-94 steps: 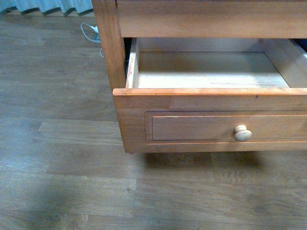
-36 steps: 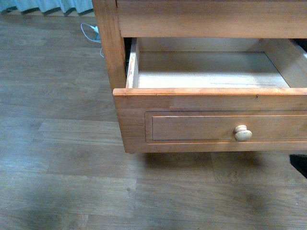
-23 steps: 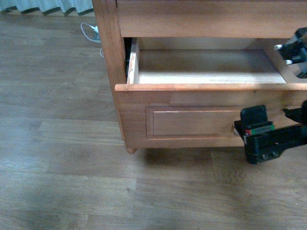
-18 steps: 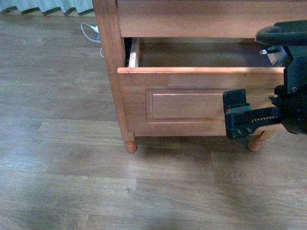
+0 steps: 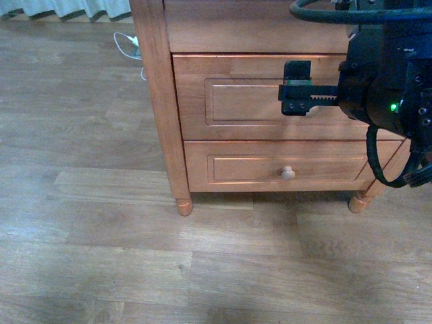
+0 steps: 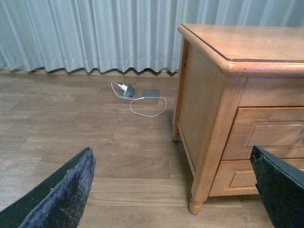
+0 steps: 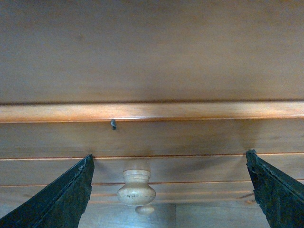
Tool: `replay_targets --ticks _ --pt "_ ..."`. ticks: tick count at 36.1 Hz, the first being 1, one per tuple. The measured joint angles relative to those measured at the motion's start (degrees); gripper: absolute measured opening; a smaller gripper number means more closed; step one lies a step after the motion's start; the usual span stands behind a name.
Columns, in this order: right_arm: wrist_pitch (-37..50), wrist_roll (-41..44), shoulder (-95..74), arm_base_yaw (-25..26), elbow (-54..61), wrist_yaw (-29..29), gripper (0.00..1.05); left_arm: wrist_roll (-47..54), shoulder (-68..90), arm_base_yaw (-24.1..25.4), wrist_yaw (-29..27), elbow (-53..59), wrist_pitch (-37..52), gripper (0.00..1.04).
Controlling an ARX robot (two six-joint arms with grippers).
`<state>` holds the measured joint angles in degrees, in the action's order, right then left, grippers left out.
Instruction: Put charger into drawer
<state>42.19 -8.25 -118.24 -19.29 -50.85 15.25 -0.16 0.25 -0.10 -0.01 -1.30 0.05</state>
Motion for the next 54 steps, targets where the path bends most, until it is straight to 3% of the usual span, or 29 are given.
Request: replay_targets --ticks 13,20,32,43,49,54 --pt "1.3 -2.4 -1.4 -0.4 -0.9 -1.0 0.96 0.0 0.0 0.0 0.0 0.0 0.0 0.98" --pt "-5.0 -0.9 5.0 1.0 3.2 -6.7 0.96 0.0 0.0 0.0 0.0 0.0 0.0 0.98" --pt "-22.3 3.5 38.4 7.4 21.4 -19.8 0.96 0.0 0.0 0.0 0.0 0.0 0.0 0.98" --pt "-37.3 2.4 71.2 17.4 32.8 -25.4 0.96 0.0 0.0 0.0 0.0 0.0 0.0 0.98" --pt "-37.2 2.3 75.8 18.5 33.5 -25.0 0.96 0.0 0.0 0.0 0.0 0.0 0.0 0.98" --pt "-16.6 5.8 76.1 18.9 41.5 -15.8 0.77 0.0 0.0 0.0 0.0 0.0 0.0 0.98"
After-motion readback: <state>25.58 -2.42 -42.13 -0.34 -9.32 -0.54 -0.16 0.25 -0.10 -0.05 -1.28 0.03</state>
